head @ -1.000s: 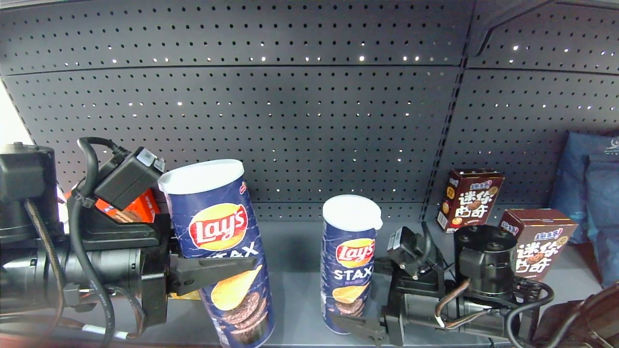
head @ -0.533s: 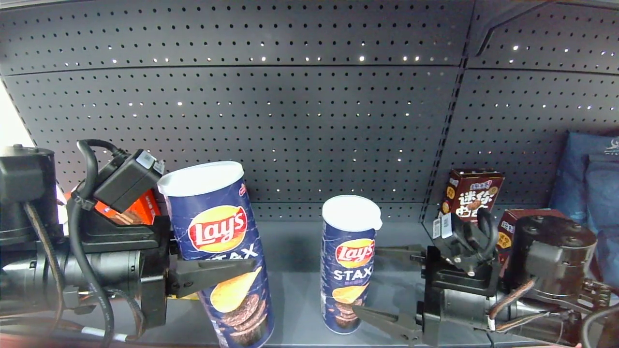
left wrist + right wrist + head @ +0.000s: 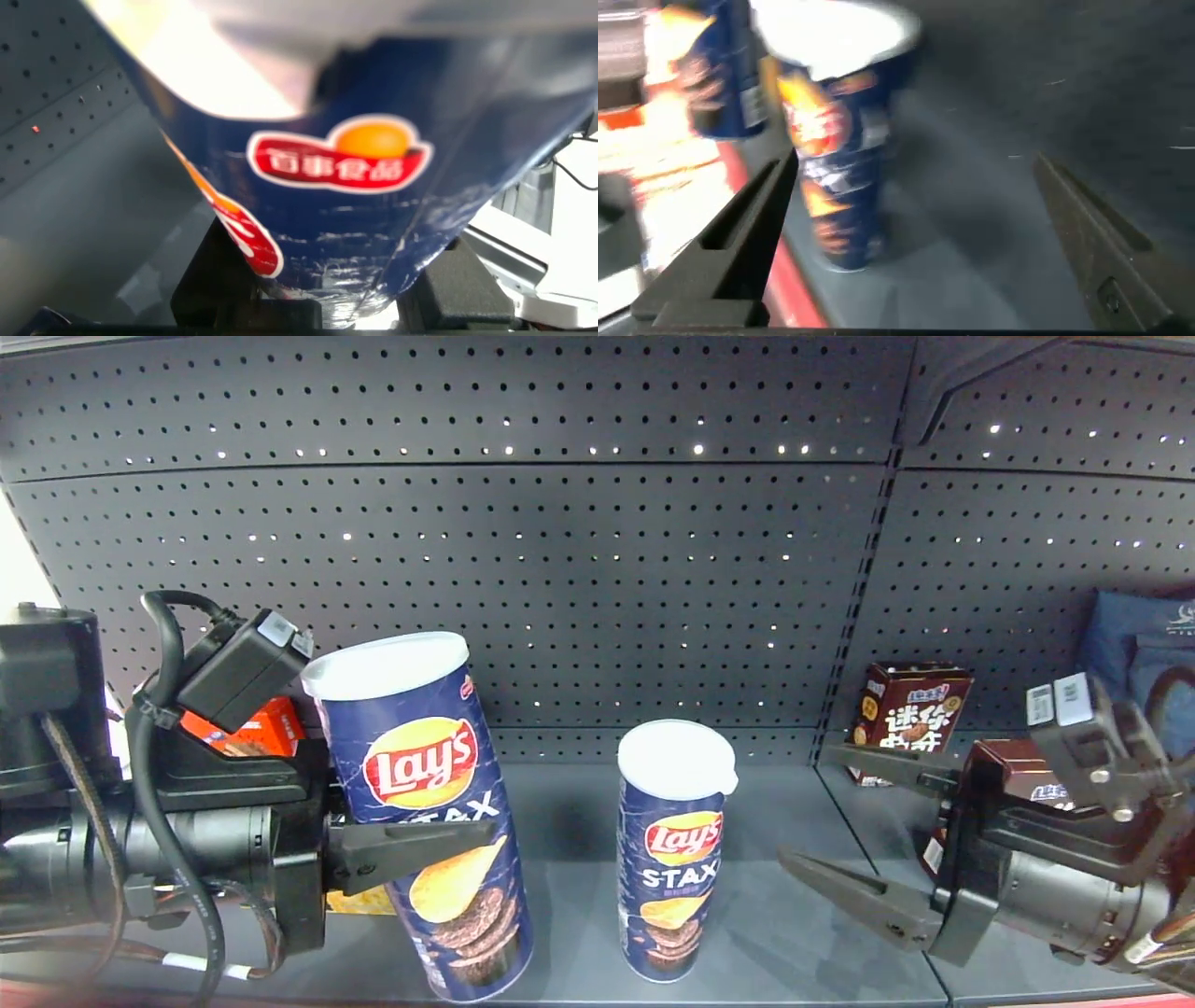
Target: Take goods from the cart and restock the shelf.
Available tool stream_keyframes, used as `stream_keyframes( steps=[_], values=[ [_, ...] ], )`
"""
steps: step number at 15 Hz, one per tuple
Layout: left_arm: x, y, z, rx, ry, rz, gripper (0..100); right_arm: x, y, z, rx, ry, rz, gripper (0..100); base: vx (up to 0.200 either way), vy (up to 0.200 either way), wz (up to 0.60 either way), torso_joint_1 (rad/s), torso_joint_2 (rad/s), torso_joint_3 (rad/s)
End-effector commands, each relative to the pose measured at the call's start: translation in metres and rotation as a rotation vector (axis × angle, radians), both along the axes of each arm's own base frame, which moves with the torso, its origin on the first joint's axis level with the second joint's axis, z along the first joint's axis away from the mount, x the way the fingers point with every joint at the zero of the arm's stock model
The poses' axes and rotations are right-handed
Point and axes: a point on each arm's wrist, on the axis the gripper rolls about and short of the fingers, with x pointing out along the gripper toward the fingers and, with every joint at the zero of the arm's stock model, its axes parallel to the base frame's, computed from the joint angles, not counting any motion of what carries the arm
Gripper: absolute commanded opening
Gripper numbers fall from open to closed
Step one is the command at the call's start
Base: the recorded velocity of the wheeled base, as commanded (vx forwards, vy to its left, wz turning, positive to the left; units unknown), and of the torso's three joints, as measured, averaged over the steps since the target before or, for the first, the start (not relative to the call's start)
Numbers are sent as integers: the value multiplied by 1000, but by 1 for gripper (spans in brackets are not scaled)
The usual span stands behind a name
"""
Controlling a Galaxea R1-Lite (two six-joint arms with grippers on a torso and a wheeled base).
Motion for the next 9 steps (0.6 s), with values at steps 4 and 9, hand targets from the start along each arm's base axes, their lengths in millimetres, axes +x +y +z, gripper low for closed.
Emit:
stream_keyframes(
  steps=[4, 9],
  values=[
    [2, 1, 1, -5, -16, 8, 0, -21, -45, 28, 61, -118, -241, 100, 0, 0, 0, 0, 0, 0],
    [10, 0, 1, -2, -46, 59, 0, -58, -91, 15, 45, -120, -609, 100, 0, 0, 0, 0, 0, 0]
  ],
)
